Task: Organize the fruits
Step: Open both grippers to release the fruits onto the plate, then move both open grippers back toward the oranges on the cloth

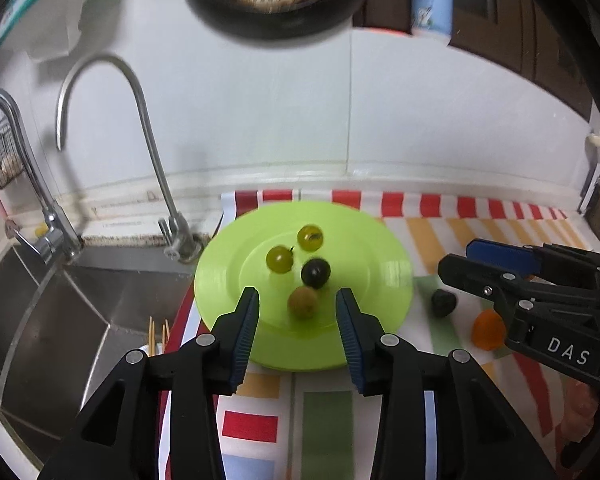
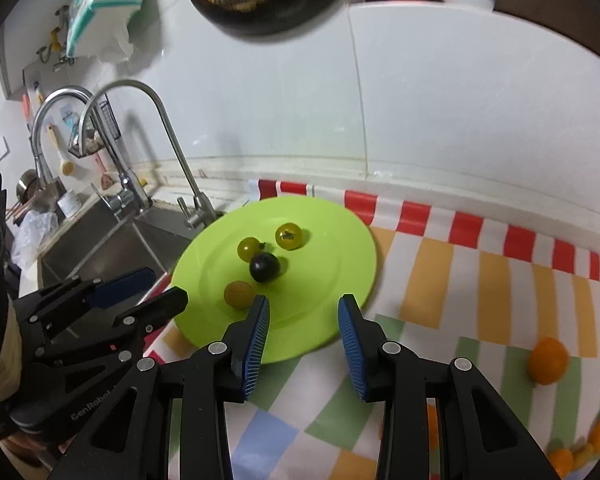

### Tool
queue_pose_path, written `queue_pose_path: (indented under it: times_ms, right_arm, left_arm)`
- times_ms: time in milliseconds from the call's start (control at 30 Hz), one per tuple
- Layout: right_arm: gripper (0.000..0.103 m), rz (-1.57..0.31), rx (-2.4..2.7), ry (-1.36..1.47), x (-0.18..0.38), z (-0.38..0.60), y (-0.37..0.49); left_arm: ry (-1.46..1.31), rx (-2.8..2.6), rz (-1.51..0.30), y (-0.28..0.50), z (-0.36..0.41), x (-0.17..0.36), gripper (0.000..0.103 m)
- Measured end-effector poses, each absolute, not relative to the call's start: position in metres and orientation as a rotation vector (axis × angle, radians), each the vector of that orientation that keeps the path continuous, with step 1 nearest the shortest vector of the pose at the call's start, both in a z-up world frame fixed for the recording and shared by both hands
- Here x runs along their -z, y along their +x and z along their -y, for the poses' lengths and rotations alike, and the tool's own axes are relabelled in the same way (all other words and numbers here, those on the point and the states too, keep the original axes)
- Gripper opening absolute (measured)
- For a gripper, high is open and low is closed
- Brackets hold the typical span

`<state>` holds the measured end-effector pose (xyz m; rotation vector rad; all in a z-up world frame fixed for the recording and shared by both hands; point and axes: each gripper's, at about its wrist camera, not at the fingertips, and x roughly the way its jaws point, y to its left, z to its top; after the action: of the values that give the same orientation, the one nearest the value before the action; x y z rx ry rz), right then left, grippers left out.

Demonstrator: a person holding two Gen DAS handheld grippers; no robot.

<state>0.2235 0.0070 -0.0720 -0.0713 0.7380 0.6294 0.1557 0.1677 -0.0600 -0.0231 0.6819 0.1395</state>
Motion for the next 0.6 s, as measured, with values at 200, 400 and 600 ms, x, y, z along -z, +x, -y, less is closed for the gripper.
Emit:
queue_pose_path:
  times_ms: [200, 400, 600]
  right_arm:
    - [0.037, -0.694, -0.603, -0.06, 0.05, 0.015, 0.206]
    - [0.045, -0.655, -0.567, -0.041, 0.033, 0.042, 0.189]
    - [0.045, -0.616, -0.523, -0.025, 0.018, 0.067, 0.172]
  left_arm:
    - [-0.019, -0.102, -0.648, 0.143, -0.15, 0.043, 0.049]
    - [-0.012, -0.053, -0.617, 0.13, -0.127, 0.029, 0.055]
    - [-0.004, -0.007, -0.596, 0.118, -0.107, 0.018, 0.06]
